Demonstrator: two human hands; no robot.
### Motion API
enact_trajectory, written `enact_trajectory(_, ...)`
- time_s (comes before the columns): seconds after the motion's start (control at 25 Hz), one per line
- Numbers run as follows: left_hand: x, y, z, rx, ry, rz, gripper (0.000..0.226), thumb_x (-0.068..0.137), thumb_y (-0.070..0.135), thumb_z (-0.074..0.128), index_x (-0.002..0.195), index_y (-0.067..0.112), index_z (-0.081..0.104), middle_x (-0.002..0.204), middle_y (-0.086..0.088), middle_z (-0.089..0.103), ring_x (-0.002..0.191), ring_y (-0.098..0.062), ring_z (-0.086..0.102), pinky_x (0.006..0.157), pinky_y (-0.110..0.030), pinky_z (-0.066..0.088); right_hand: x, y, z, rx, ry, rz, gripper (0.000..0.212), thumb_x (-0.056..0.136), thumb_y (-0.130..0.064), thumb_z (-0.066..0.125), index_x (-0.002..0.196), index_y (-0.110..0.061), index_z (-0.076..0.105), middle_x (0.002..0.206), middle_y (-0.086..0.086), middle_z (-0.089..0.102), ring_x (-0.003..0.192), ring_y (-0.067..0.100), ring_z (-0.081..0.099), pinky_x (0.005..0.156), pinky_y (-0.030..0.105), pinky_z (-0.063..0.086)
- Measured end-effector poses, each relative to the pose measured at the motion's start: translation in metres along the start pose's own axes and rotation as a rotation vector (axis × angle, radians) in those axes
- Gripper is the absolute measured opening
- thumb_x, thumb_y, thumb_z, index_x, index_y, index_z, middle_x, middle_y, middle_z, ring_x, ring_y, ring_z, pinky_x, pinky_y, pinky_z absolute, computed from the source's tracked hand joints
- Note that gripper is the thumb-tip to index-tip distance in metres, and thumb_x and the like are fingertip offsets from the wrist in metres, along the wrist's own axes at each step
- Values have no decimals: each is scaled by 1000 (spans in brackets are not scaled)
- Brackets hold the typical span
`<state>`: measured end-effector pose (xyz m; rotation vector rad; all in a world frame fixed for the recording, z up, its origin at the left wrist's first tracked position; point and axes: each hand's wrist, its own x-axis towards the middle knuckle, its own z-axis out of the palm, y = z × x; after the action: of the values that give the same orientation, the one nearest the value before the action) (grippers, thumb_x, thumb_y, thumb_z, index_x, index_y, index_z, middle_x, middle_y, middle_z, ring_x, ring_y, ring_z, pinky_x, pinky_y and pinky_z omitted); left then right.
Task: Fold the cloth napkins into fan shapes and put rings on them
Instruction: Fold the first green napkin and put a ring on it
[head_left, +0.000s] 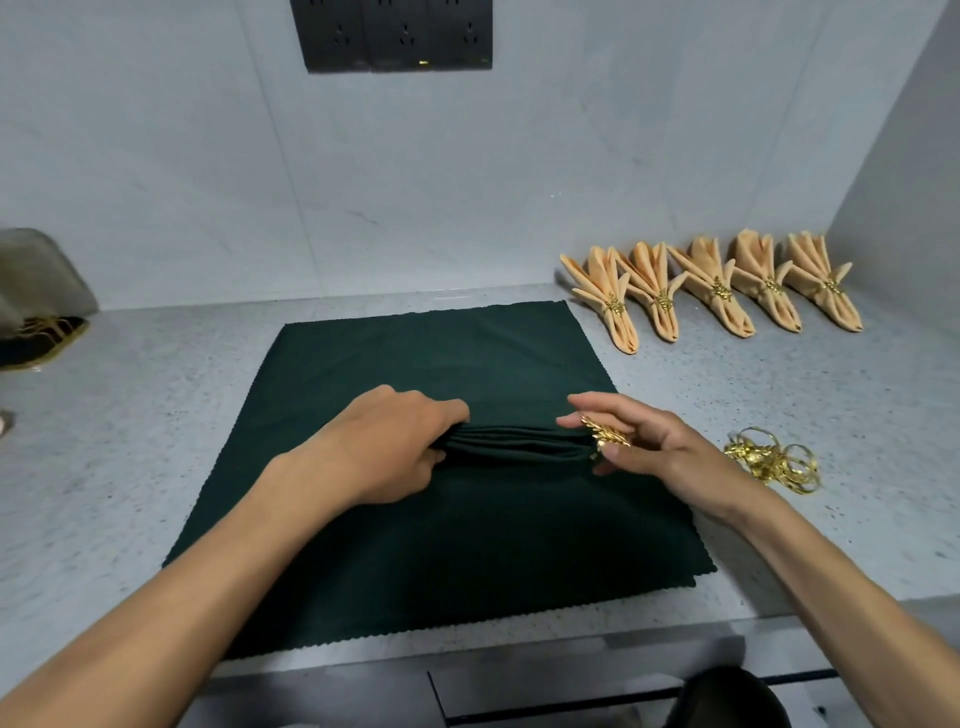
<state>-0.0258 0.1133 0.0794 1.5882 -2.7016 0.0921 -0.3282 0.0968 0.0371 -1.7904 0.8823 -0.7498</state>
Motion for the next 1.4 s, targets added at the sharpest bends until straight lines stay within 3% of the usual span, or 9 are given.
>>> enact_trajectory(0.2, 2, 3, -4, 8, -64, 15, 10, 94, 27, 51, 103, 30, 47, 86, 9, 62, 81, -22, 59, 77, -35, 45, -6, -3, -9, -144, -93, 19, 59, 99, 4, 48, 148, -28, 37, 139, -16, 57, 134, 4, 45, 108, 24, 39)
enact_trajectory(0.36, 4, 10, -1, -28, -79, 49, 12, 93, 28, 52, 98, 35, 43, 81, 12, 57, 80, -21, 59, 80, -37, 47, -2, -7, 6, -265, -90, -63, 53, 100, -4, 51, 146, -28, 42, 133, -17, 62, 129, 2, 51, 104, 18, 40)
enact_trajectory(0.52, 3, 11, 1, -46, -63, -7, 13, 94, 27, 52, 106, 31, 50, 85, 11, 60, 82, -21, 59, 70, -32, 38, 4, -3, 21, -528, 207, -190, 35, 96, -18, 62, 128, -30, 64, 108, -31, 66, 101, -2, 63, 86, 24, 53)
enact_trajectory(0.6, 1, 9, 2, -39, -41, -38, 11, 94, 26, 52, 104, 30, 50, 83, 10, 59, 81, -20, 58, 69, -31, 35, 3, -4, 25, -573, 193, -157, 30, 98, -18, 58, 126, -25, 67, 79, -40, 61, 72, -4, 60, 65, 14, 45)
enact_trajectory(0.68, -1, 8, 3, -44, -28, -53, 10, 93, 25, 52, 101, 30, 50, 82, 10, 58, 80, -19, 58, 71, -32, 39, 0, -7, 29, -483, 68, -39, 31, 101, -18, 52, 128, -27, 63, 65, -35, 58, 56, 1, 52, 56, 15, 36)
enact_trajectory(0.88, -2, 6, 5, -59, -42, -38, 13, 93, 28, 54, 104, 32, 51, 83, 10, 60, 81, -21, 59, 75, -35, 45, -4, -10, 33, -518, 104, -27, 36, 86, -41, 71, 122, -39, 63, 106, -31, 64, 92, 0, 61, 77, 23, 51)
enact_trajectory(1.08, -5, 10, 3, -79, -117, 10, 15, 95, 29, 53, 109, 33, 49, 86, 12, 59, 86, -22, 59, 76, -35, 46, -2, -6, 27, -284, 122, 1, 38, 76, -20, 84, 106, -33, 66, 106, -13, 69, 101, 7, 65, 92, 39, 53)
enact_trajectory(1.2, -6, 15, 2, -3, -110, 41, 11, 95, 30, 51, 106, 31, 47, 88, 7, 63, 84, -25, 60, 81, -38, 49, -1, -12, 33, -378, 37, -31, 56, 76, -21, 85, 120, -38, 55, 115, -24, 67, 112, -2, 61, 101, 29, 47)
enact_trajectory(1.4, -4, 29, -3, 83, -110, 91, 8, 97, 29, 48, 105, 29, 46, 94, 3, 64, 85, -25, 60, 87, -39, 47, 9, -17, 48, -362, 14, -46, 68, 77, -23, 84, 134, -37, 49, 116, -26, 67, 110, -6, 60, 94, 12, 43)
